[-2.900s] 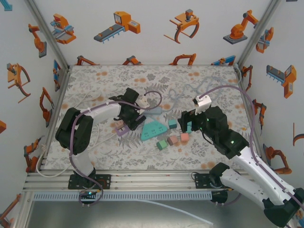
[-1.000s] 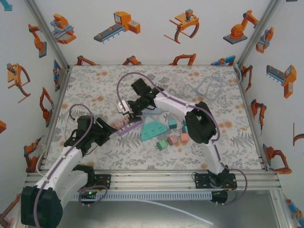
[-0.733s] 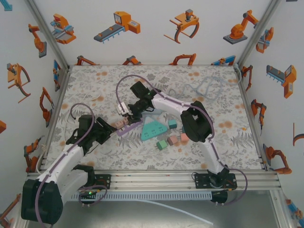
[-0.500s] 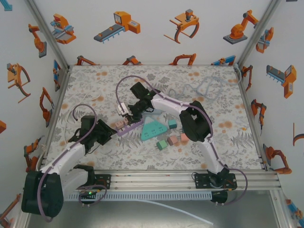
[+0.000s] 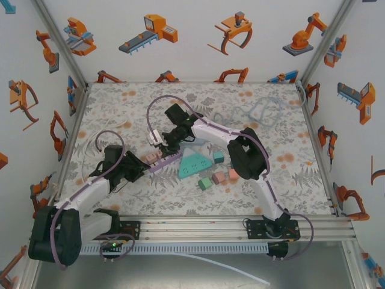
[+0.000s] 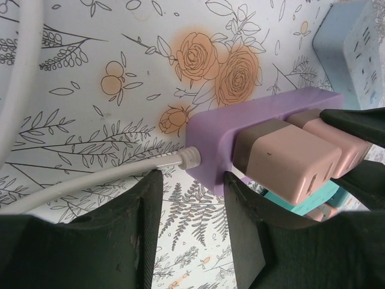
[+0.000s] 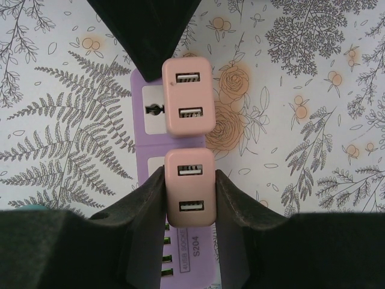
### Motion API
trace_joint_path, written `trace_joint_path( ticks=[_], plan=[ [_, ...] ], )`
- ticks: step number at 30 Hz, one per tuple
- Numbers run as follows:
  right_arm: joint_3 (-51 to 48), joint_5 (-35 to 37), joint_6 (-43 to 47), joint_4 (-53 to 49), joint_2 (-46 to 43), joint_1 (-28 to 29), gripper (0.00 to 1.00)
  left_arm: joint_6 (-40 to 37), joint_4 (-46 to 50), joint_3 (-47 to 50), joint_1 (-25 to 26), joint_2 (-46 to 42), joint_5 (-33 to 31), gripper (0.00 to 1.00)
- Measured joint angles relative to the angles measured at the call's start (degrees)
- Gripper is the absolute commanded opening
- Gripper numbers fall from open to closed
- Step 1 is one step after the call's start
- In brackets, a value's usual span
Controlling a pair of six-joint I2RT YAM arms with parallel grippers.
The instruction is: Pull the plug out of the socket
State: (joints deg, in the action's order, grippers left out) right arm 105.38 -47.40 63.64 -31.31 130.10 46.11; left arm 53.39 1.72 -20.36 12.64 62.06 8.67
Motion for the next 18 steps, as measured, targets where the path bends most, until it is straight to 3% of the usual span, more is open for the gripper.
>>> trace_joint_path(
  ticks=[11, 18],
  plan=[
    [1.4, -0.9, -2.43, -1.38, 0.68, -0.17, 0.11, -1.25, -1.11, -0.59, -0.04, 1.9, 1.49, 0.42],
    [2.89, -2.29, -4.79, -2.43, 1.4, -0.66, 0.08, -2.82, -0.57, -1.18, -0.04, 1.92, 1.01, 0.41]
  ],
)
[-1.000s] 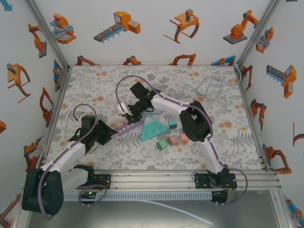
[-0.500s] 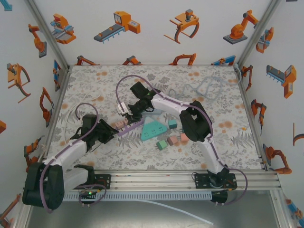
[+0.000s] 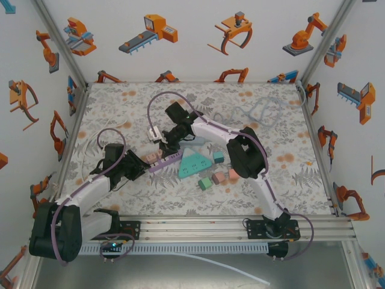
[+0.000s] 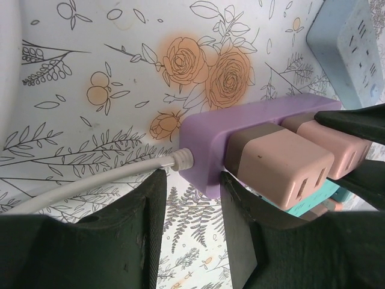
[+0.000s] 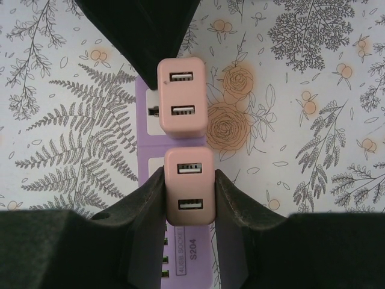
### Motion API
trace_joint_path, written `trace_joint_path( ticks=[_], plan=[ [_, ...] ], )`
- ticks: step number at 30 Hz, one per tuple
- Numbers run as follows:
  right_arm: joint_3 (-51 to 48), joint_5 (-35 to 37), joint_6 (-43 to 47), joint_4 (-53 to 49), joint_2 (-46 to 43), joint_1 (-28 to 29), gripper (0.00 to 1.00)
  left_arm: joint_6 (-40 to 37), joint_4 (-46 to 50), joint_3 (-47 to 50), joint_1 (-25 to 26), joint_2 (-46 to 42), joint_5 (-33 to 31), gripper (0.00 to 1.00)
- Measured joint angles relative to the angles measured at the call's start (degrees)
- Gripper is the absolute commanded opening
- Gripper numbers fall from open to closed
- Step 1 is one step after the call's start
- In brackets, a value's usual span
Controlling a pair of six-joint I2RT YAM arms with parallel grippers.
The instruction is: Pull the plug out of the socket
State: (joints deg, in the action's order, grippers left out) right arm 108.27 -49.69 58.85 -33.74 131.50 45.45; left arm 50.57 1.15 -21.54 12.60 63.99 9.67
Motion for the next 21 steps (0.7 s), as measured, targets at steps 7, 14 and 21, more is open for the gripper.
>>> trace_joint_path(
  ticks=[7, 14, 21],
  plan=[
    [0.17, 0.35, 0.17, -0.35, 0.0, 0.02, 0.06, -1.05, 0.11, -0.31, 0.0, 0.09, -0.55, 0.4],
    [0.87, 1.84, 2.21, -2.1, 0.02, 0.33, 0.05, -2.23, -1.22, -0.98, 0.07, 2.03, 1.25, 0.36],
    [1.84, 2.82, -0.02, -2.93, 0.33, -0.83, 0.02, -2.78, -2.86, -3.89, 1.7, 7.26, 1.95, 0.37]
  ],
)
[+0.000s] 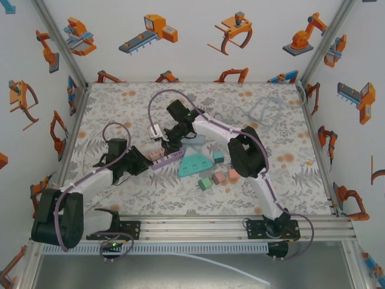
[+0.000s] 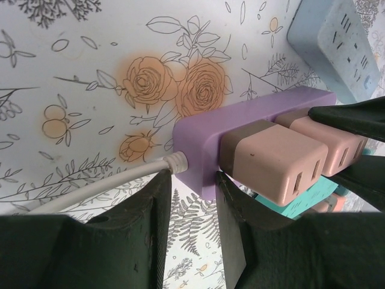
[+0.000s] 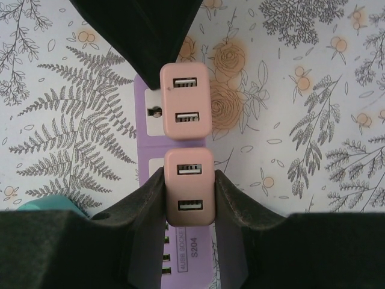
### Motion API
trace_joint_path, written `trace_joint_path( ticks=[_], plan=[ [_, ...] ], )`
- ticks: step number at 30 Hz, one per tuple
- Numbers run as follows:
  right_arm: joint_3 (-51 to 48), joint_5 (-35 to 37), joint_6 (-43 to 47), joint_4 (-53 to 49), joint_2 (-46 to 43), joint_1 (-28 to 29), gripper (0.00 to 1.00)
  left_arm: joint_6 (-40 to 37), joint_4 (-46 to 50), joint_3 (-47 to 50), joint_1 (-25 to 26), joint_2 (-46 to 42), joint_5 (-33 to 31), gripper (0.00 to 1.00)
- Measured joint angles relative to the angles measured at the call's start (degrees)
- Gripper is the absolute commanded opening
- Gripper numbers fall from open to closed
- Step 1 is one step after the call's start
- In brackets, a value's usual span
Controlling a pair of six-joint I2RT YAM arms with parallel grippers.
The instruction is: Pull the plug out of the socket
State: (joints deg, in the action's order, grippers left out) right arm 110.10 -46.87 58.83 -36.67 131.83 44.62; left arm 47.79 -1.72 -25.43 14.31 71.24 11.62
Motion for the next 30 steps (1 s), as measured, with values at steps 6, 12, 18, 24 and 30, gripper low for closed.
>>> trace_joint_path(
  ticks=[6, 12, 18, 24, 30],
  plan=[
    [0.22, 0.55, -2.34, 0.02, -0.02, -0.68, 0.02, -0.09, 1.79, -3.15, 2.25, 2.54, -2.64, 0.36],
    [0.22, 0.59, -4.02, 0.55, -0.02, -1.2, 0.0, -0.07, 3.52, -5.27, 4.02, 3.78, -5.55, 0.35],
    [0.0, -1.7, -8.28, 3.17, -0.02, -1.9, 0.0, -0.04, 3.61, -5.64, 4.42, 3.8, -6.84, 0.35],
    [-0.98, -1.97, -9.6, 6.19, -0.02, -2.27, 0.0, 0.0, 2.73, -6.05, 4.61, 4.35, -8.85, 0.35],
    [-2.19, 2.73, -3.32, 4.79, -1.18, -0.85, 0.0, -0.04, 2.54, -6.4, 4.85, 4.94, -8.85, 0.33]
  ],
)
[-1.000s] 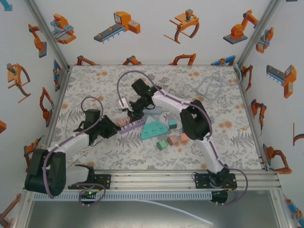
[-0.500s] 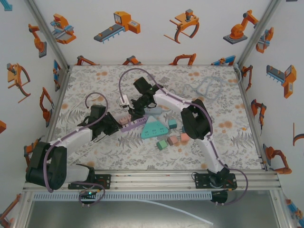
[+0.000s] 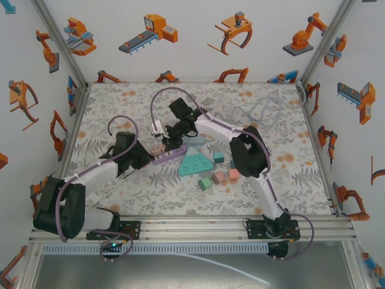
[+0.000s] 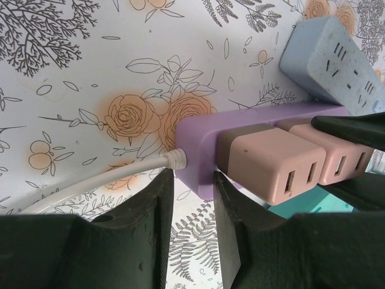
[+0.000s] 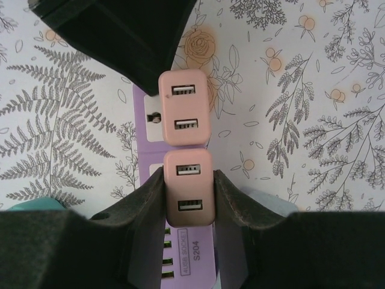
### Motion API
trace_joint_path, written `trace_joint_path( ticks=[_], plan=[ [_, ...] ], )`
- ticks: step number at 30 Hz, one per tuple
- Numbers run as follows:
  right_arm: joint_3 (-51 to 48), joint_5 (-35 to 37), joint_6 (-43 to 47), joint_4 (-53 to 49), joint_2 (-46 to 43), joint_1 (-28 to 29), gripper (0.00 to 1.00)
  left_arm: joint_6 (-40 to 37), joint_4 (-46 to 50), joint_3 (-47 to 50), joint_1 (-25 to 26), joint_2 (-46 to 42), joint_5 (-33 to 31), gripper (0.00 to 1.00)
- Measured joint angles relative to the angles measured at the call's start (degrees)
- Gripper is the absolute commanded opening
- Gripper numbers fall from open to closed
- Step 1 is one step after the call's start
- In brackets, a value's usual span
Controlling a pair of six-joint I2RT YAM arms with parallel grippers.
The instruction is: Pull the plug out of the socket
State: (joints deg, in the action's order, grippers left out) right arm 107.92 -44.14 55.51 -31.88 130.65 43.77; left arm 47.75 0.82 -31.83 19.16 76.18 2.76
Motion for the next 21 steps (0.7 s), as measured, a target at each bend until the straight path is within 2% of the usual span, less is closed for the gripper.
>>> trace_joint_path(
  ticks=[5, 11, 13, 21],
  plan=[
    [-1.14, -1.2, -3.82, 2.62, -0.28, -0.35, 0.0, -0.31, 0.83, -1.22, -0.02, 0.98, 0.44, 0.31],
    [-10.16, -5.64, -21.55, 20.74, -2.34, -2.71, 0.0, -0.7, 0.26, -2.6, -0.02, 2.78, -0.7, 0.32],
    [-11.69, -6.4, -24.76, 24.87, -2.36, -3.1, 0.0, -0.7, -0.37, -2.69, -0.02, 3.06, -1.49, 0.31],
    [-16.31, -5.31, -22.82, 28.79, -4.94, -3.04, 0.0, -0.7, -0.9, -3.21, -0.02, 3.82, -1.81, 0.31]
  ],
)
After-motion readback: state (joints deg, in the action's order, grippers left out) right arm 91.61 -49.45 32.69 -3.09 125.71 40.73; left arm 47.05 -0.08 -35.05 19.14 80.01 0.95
